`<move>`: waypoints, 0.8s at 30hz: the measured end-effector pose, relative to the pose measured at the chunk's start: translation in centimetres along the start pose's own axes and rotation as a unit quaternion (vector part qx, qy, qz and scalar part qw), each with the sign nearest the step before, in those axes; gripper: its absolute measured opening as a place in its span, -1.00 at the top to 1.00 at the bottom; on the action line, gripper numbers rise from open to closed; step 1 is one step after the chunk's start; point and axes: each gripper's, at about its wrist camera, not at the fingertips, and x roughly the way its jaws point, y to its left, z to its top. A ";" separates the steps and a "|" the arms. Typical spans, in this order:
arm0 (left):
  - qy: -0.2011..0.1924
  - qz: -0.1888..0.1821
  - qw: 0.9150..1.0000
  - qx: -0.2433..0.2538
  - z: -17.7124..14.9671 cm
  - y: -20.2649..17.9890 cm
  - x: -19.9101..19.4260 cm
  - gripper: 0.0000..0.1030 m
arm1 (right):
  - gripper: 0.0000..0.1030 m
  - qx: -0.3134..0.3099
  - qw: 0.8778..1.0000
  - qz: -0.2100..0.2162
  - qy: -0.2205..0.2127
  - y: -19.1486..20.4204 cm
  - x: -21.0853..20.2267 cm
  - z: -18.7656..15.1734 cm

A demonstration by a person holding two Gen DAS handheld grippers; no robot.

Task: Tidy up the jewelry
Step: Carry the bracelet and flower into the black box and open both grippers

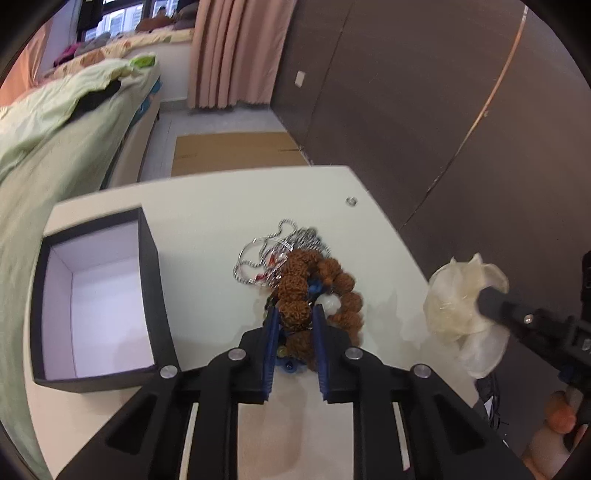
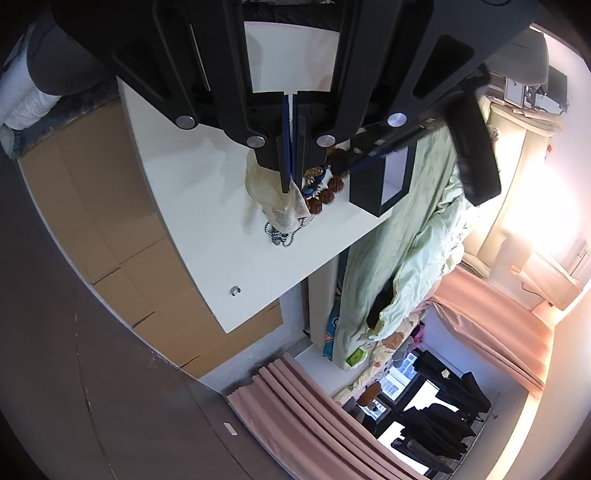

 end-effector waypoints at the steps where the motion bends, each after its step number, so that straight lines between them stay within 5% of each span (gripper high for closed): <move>1: -0.003 -0.003 1.000 0.001 0.2 -0.1 -0.3 0.69 | 0.95 -0.001 1.000 -0.002 -0.001 0.1 -0.1 0.0; 24: -0.066 -0.058 0.996 0.018 2.5 -1.8 -9.3 0.76 | 0.95 -0.013 1.000 0.025 -0.012 2.7 -1.9 -0.7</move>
